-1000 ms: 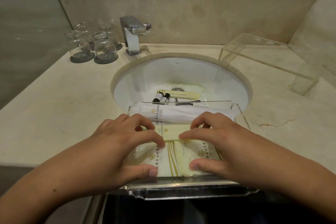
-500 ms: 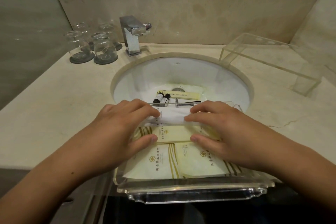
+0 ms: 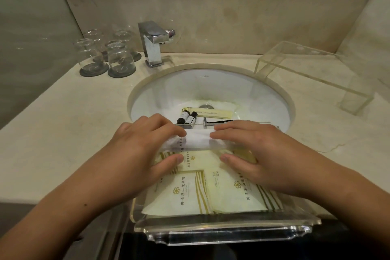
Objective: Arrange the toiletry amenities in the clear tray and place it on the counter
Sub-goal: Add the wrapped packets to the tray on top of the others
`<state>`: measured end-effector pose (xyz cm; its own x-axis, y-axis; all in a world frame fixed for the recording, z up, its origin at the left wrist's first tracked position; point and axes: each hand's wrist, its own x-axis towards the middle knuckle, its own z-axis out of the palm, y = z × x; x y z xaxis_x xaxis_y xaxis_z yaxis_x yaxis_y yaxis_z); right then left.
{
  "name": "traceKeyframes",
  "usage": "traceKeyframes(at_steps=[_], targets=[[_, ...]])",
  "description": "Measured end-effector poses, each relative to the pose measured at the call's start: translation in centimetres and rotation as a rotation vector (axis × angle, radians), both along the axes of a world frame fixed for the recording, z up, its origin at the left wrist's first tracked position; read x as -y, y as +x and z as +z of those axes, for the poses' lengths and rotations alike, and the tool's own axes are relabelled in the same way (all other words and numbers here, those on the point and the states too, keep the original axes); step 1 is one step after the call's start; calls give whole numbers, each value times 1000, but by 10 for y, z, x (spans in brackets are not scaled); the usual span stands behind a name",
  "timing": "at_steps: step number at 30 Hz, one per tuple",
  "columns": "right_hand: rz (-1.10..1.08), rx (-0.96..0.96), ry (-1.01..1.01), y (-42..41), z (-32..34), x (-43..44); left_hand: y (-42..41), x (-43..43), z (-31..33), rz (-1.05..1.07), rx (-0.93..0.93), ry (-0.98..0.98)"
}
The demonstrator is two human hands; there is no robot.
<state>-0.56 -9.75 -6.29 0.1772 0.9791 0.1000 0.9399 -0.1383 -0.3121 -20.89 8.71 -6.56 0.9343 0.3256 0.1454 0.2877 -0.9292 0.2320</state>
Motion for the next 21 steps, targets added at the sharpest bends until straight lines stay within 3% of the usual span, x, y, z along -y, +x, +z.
traceKeyframes(at_steps=[7,11,15,21], targets=[[-18,-26,129,20,18,-15,21,-13,9,-38,80,-9],[-84,-101,180,49,28,-37,47,-41,17,-28,161,-175],[-166,-148,106,90,23,-61,79,-80,9,6,161,-294],[-195,-174,-62,139,-24,-101,128,-120,-26,10,46,-314]])
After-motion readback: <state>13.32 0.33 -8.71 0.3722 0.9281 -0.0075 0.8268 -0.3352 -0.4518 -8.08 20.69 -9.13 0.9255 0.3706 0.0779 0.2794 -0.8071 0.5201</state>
